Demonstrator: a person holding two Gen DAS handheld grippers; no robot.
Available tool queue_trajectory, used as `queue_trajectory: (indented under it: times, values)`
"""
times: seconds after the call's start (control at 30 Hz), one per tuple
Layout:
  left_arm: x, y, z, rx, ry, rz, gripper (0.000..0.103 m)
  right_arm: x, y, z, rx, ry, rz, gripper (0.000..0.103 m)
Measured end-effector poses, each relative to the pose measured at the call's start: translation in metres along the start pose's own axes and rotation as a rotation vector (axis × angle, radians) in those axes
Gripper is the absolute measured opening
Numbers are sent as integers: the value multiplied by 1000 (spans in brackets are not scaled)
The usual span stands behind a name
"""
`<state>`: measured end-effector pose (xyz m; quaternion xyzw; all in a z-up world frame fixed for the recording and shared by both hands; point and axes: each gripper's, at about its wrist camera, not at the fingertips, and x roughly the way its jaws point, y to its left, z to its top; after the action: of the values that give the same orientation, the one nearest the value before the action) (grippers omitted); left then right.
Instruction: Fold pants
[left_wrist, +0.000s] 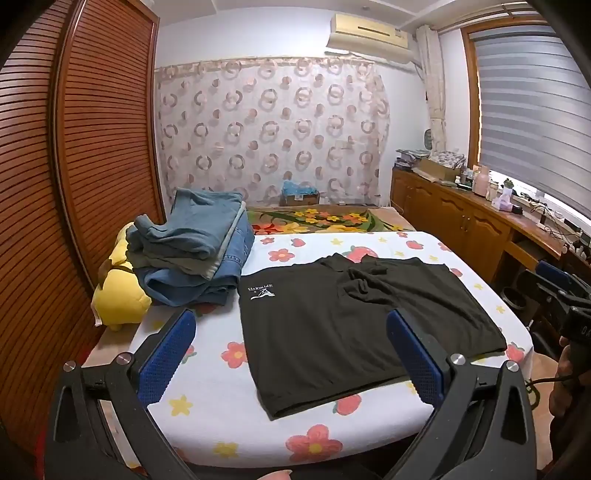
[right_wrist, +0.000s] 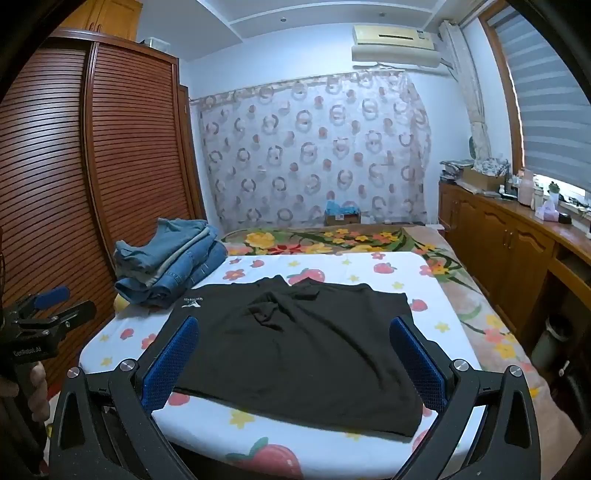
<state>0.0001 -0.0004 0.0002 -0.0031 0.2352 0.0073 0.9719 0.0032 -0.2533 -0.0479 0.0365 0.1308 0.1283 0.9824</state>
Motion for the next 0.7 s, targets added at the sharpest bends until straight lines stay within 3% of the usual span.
queue_trajectory:
  times: [0.7]
  values:
    - [0,0,0,-4,-6,-2,103,-1,1,0,4,1,6,103]
